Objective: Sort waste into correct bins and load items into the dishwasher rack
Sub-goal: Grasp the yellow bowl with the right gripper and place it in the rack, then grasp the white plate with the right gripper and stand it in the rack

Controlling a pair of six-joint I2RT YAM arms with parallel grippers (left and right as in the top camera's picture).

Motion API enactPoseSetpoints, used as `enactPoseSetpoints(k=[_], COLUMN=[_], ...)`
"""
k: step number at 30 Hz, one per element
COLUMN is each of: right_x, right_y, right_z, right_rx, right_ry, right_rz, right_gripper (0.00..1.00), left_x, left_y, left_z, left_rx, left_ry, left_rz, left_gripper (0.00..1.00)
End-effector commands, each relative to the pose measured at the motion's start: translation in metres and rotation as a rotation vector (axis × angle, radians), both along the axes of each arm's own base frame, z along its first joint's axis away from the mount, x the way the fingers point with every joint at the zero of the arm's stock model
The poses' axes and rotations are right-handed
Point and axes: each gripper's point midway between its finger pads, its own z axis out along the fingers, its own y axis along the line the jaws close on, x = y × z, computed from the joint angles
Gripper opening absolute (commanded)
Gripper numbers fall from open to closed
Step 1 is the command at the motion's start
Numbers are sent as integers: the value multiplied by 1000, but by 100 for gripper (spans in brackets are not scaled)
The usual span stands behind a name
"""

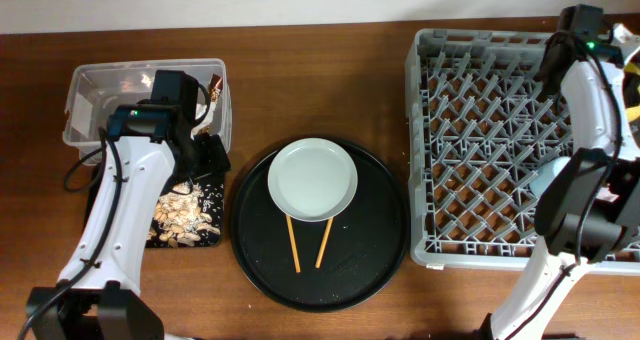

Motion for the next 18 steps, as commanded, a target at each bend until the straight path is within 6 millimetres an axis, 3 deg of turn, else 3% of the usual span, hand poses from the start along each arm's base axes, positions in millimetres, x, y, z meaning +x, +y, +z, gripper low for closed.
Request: enactPoseSetpoints(k=[1,3,7,9,11,13,15,18], right_x=[10,7,-3,-6,-15,-20,-22,-15], right_y=[16,28,37,52,73,81,89,104], right_z=[-29,-48,-55,-73,-91,-95,-85,-32], right_rx=[64,147,190,317,478,532,573,597], right_ry=[28,29,85,111,149,165,155,45], right_rz=[36,40,38,64,81,83,96,162], right_gripper=[4,4,4,5,14,17,22,30], left_x=[1,1,0,1,1,1,1,1], left_y=[0,-1,-1,-1,-1,-1,-1,-1], left_z=[7,7,7,7,7,7,7,7], left_rx=[-12,-15,-15,-15,-15,-15,-15,-15], left_ry=[-27,-28,-26,-28,-28,-28,-28,-27], left_rz=[14,14,13,13,13,13,13,13], left_gripper=[87,87,87,87,87,87,87,92])
